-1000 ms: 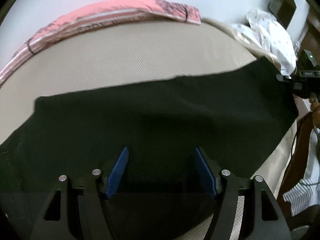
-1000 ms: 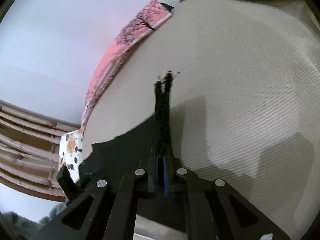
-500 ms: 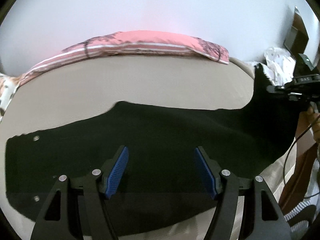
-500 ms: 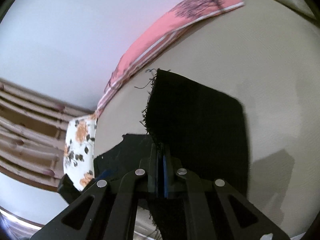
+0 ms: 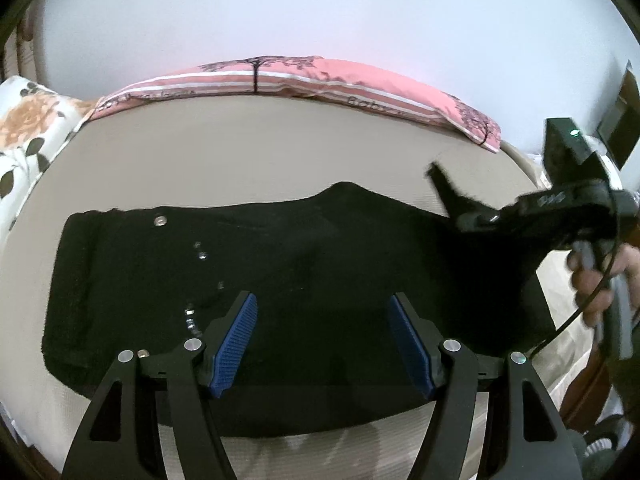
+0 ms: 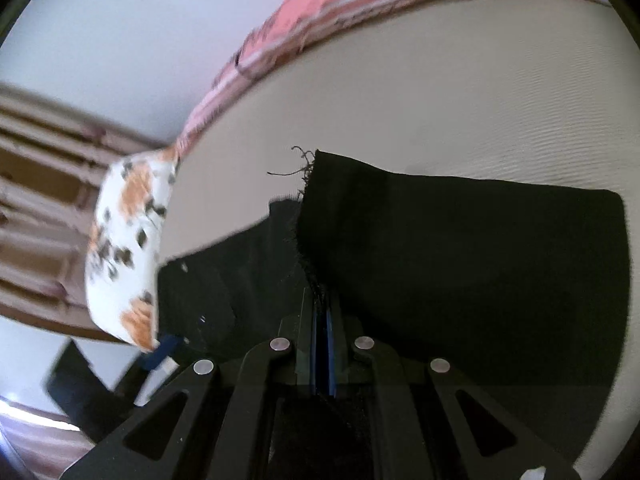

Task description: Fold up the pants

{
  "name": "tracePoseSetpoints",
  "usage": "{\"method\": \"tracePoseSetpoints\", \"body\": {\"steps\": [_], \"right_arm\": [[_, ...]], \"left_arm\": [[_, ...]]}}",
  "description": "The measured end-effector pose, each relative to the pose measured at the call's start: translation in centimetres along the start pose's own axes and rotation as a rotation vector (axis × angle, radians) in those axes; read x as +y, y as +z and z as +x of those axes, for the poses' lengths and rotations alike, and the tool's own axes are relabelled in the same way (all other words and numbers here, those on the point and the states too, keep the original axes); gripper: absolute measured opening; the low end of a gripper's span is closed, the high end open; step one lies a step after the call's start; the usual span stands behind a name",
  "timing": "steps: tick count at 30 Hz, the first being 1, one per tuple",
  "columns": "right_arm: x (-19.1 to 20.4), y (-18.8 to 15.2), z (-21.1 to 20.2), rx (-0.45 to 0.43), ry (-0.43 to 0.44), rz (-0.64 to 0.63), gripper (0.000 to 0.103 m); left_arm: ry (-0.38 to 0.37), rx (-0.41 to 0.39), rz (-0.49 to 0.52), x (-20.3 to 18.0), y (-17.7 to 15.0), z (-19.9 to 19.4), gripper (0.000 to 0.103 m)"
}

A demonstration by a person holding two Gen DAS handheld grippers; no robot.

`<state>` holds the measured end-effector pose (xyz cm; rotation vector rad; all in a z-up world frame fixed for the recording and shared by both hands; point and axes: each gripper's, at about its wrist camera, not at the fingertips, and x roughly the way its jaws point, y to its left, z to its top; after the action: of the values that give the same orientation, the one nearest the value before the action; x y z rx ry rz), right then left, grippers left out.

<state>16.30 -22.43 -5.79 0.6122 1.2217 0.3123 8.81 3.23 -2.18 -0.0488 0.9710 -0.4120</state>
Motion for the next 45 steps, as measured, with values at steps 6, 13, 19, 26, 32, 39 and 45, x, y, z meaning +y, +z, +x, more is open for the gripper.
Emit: {"method": "tracePoseSetpoints", "body": {"steps": [6,13,19,26,32,39,45], "right_arm": [[2.3,-1.1,5.2,0.084,-0.106,-0.112,0.020],[2.8,-1.7,1.9,0.062,-0.045,-0.142,0.038],[0.8,-3.3,-3.5,-0.006,-0.019,-0.110,0.042],[-4.6,-4.7,-7.4,-0.085,-0.012,0.065,0.046],[-6.3,-4.8,-8.1,-0.100,0.029,0.094,0.046],[-8.0,-4.5,-5.5,-0.046,0.111,0.169,0.046],[-5.7,-4.8,-2.7,0.046,0.150,0.099,0.046]], "left_arm": [[-0.026,0.014,-0.030,0.8,0.3,-0.4,0.069],[-0.137,0.072,-0.039,0.0,0.3,0.9,0.069],[-0.343,0.193,-0.079,-1.8,0.2,3.3,0.068],[-0.506,0.349,-0.191,-2.7,0.3,7.5,0.061],[-0.519,0.441,-0.307,-2.1,0.0,10.6,0.061],[-0.559,0.386,-0.353,-0.2,-0.1,8.8,0.061],[-0.562,0.375,-0.354,0.1,0.2,8.3,0.061]]}}
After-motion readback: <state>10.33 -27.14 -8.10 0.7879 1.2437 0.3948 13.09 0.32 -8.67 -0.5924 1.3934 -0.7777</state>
